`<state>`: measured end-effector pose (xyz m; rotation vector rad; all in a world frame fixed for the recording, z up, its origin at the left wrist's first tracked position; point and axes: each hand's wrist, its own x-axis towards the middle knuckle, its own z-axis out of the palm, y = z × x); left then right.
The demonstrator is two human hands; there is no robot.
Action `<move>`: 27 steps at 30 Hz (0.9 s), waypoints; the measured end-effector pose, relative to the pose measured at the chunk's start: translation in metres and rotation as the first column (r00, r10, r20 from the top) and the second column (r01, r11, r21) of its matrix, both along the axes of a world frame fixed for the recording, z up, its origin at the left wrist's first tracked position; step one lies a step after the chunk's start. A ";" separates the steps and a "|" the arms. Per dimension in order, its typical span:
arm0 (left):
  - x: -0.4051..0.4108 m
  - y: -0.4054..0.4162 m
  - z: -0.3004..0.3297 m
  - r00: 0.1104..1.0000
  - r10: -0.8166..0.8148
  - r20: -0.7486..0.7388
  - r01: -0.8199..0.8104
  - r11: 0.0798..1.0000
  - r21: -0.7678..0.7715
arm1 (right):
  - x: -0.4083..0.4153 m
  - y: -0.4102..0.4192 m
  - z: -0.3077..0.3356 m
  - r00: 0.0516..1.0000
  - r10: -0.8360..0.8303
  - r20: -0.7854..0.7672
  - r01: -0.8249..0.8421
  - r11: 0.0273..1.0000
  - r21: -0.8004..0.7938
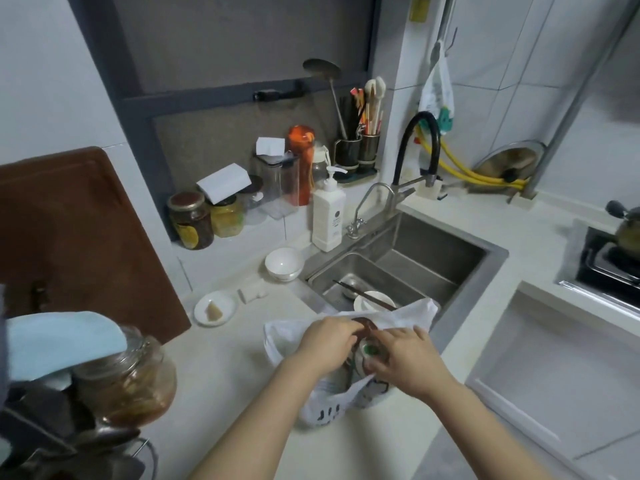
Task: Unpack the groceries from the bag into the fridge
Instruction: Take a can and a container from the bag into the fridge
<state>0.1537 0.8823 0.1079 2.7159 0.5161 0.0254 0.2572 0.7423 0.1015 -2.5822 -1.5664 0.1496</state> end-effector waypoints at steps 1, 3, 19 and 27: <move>0.006 0.001 -0.003 1.000 -0.013 -0.018 0.012 1.000 -0.004 | 0.002 -0.003 0.000 1.000 -0.004 -0.020 0.004 1.000 -0.006; 0.017 0.003 -0.010 0.999 -0.034 -0.032 0.033 0.999 -0.021 | 0.004 -0.008 -0.001 0.998 -0.005 -0.063 0.006 1.000 0.006; 0.063 0.043 -0.037 0.937 -0.216 -0.273 0.247 0.965 0.085 | 0.018 -0.008 -0.023 0.962 0.013 -0.274 -0.007 1.000 0.021; 0.059 0.045 -0.043 0.936 -0.246 -0.254 0.273 0.959 0.079 | 0.015 -0.011 -0.030 0.933 -0.002 -0.360 0.060 0.987 0.148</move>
